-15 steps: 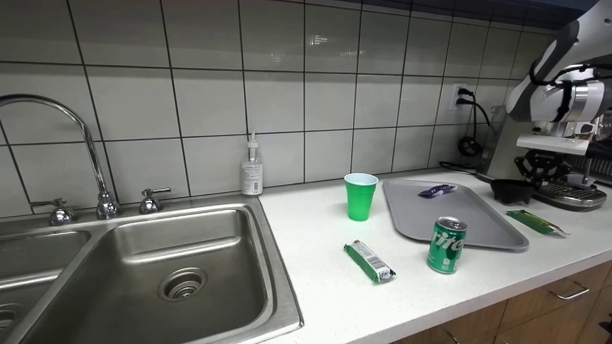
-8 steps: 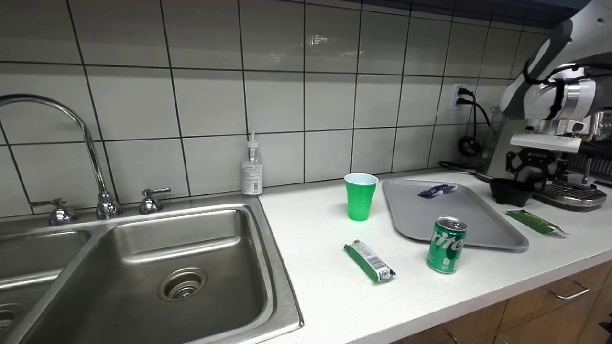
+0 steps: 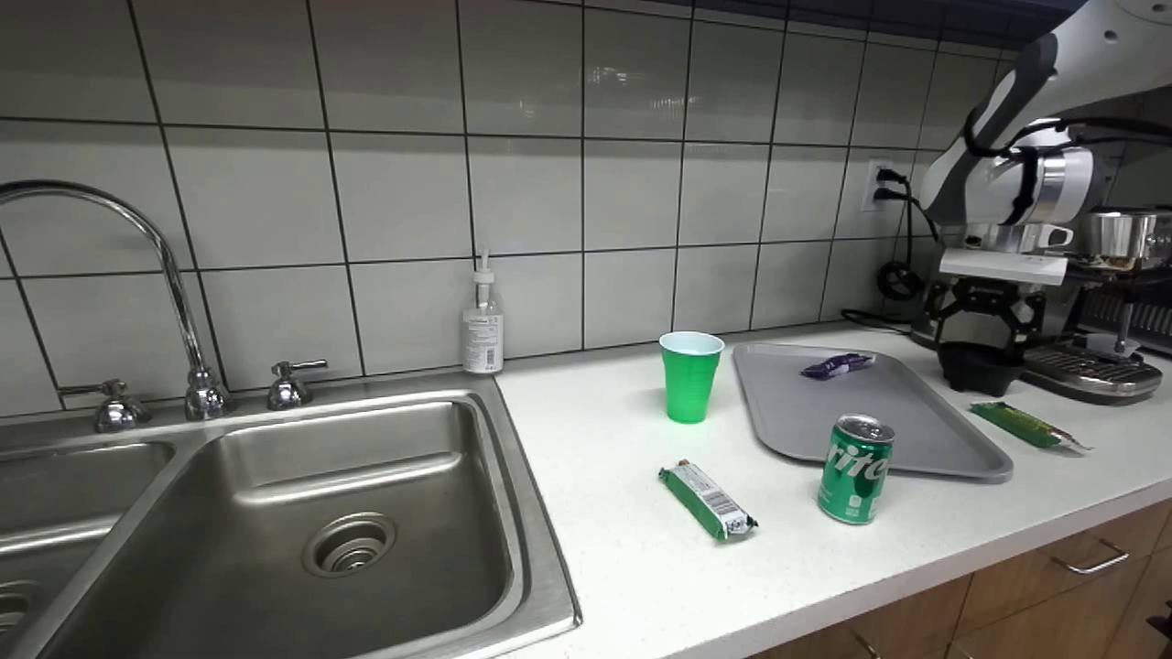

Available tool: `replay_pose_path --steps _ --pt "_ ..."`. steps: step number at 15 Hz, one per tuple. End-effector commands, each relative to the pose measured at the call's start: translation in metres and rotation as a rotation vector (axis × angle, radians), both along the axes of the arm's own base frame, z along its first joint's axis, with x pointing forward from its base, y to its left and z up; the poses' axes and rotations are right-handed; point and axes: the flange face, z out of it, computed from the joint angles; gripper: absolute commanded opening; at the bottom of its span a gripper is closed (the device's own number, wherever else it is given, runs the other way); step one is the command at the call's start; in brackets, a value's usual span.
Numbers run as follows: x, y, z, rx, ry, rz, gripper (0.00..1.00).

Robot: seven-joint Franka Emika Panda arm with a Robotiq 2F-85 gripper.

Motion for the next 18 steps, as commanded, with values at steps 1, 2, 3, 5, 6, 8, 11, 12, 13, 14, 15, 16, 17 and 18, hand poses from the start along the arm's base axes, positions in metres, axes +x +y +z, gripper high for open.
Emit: replay_pose_path --steps 1,2,3,5,6,8,11,12,13,14,15,16,17,18 --pt "0.007 0.017 0.008 0.013 0.025 0.040 1.00" --pt "0.008 0.022 0.008 0.013 0.041 0.065 1.00" --pt "0.009 0.013 -0.001 0.001 0.010 0.028 1.00" --pt "0.011 0.016 -0.002 0.001 0.013 0.034 1.00" --pt "0.011 0.016 -0.003 0.002 0.014 0.034 1.00" --pt "0.009 0.014 -0.004 0.002 0.015 0.030 1.00" --pt "0.010 0.018 -0.007 0.004 0.004 -0.013 1.00" --pt "0.011 0.023 -0.007 0.012 -0.006 -0.039 1.00" --pt "0.013 0.027 -0.008 0.016 -0.016 -0.056 1.00" --pt "0.015 0.032 -0.008 0.025 -0.022 -0.077 1.00" --pt "0.018 0.036 -0.009 0.025 -0.029 -0.100 1.00" --pt "0.021 0.041 -0.009 0.032 -0.031 -0.116 1.00" --pt "0.024 0.045 -0.010 0.036 -0.034 -0.128 1.00" --pt "0.028 0.050 -0.009 0.039 -0.037 -0.139 1.00"
